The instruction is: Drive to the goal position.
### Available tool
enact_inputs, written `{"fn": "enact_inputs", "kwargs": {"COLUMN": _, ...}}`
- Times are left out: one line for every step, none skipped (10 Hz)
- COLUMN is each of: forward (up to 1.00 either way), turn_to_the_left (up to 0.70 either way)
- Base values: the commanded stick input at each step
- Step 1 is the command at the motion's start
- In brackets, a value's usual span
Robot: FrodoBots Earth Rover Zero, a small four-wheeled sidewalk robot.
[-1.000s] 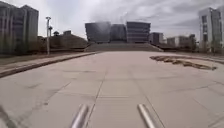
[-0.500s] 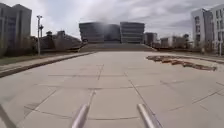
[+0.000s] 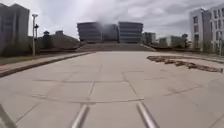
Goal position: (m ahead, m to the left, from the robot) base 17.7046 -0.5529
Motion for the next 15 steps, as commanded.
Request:
{"fn": "enact_inputs", "kwargs": {"forward": 1.0, "turn_to_the_left": 0.0}}
{"fn": "enact_inputs", "kwargs": {"forward": 1.0, "turn_to_the_left": 0.0}}
{"fn": "enact_inputs", "kwargs": {"forward": 1.0, "turn_to_the_left": 0.0}}
{"fn": "enact_inputs", "kwargs": {"forward": 1.0, "turn_to_the_left": 0.0}}
{"fn": "enact_inputs", "kwargs": {"forward": 1.0, "turn_to_the_left": 0.0}}
{"fn": "enact_inputs", "kwargs": {"forward": 1.0, "turn_to_the_left": 0.0}}
{"fn": "enact_inputs", "kwargs": {"forward": 1.0, "turn_to_the_left": 0.0}}
{"fn": "enact_inputs", "kwargs": {"forward": 1.0, "turn_to_the_left": 0.0}}
{"fn": "enact_inputs", "kwargs": {"forward": 1.0, "turn_to_the_left": 0.0}}
{"fn": "enact_inputs", "kwargs": {"forward": 1.0, "turn_to_the_left": 0.0}}
{"fn": "enact_inputs", "kwargs": {"forward": 1.0, "turn_to_the_left": 0.0}}
{"fn": "enact_inputs", "kwargs": {"forward": 1.0, "turn_to_the_left": 0.0}}
{"fn": "enact_inputs", "kwargs": {"forward": 1.0, "turn_to_the_left": 0.0}}
{"fn": "enact_inputs", "kwargs": {"forward": 1.0, "turn_to_the_left": 0.0}}
{"fn": "enact_inputs", "kwargs": {"forward": 1.0, "turn_to_the_left": 0.0}}
